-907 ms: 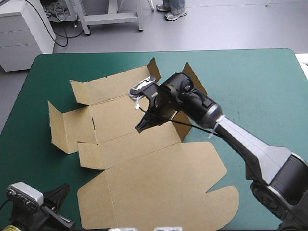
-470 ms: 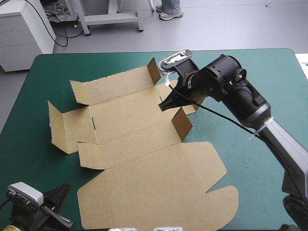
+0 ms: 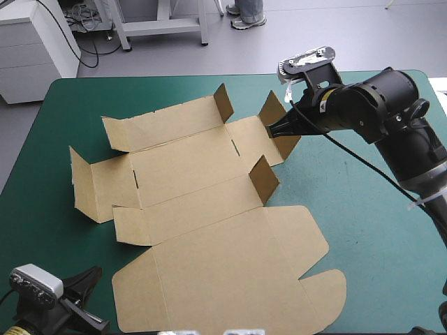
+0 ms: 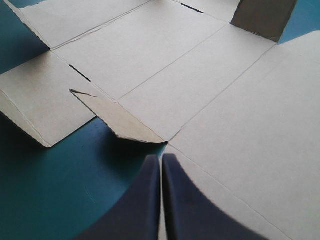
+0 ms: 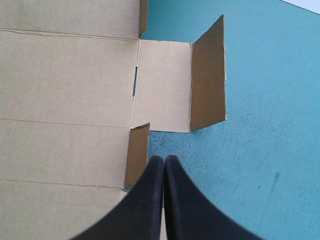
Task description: Fold the box
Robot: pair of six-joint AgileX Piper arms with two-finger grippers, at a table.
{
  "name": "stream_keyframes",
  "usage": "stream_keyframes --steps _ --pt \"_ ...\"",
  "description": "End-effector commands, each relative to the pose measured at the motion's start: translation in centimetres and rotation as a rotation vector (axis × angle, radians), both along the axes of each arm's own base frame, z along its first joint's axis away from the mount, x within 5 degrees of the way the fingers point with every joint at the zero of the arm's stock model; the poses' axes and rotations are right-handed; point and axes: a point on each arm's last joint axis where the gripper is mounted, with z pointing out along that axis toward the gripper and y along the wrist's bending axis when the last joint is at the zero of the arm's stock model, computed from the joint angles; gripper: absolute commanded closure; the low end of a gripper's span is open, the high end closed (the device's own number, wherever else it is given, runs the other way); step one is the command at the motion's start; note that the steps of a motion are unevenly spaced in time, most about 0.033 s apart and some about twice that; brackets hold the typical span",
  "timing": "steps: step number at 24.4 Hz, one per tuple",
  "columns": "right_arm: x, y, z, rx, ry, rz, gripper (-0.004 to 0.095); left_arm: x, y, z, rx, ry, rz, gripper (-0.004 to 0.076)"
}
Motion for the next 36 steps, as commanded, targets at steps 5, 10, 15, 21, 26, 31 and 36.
stream_keyframes --steps 5,10,15,21,26,31,36 --pt "-1.2 -0.9 1.7 -0.022 -0.072 0.053 0.0629 0.2 -0.1 1.4 -0.04 -0.072 0.0 0.0732" --pt "-1.1 -0.9 1.6 -0.026 -0.072 0.044 0.0418 0.2 -0.1 1.4 -0.04 -0.072 0.0 0.0732" --pt "0.0 -0.2 0.7 -0.023 -0.033 0.035 0.0419 0.2 -0.1 1.4 -0.04 -0.072 0.0 0.0732" --pt "2.8 1.4 -2.2 -0.063 0.051 0.036 0.0419 0.2 -0.1 1.4 -0.04 -0.072 0.0 0.0732" --pt "4.3 2.0 -3.9 -0.08 0.1 0.032 0.0421 0.2 -0.1 1.4 -0.036 -0.074 -0.002 0.0732" --pt "5.3 3.1 -5.6 -0.068 0.165 0.059 0.0421 0.2 -0.1 1.4 -0.036 -0.074 -0.002 0.0732" --pt "6.4 3.8 -7.3 -0.085 0.208 0.06 0.0421 0.2 -0.1 1.4 -0.036 -0.074 -0.002 0.0732"
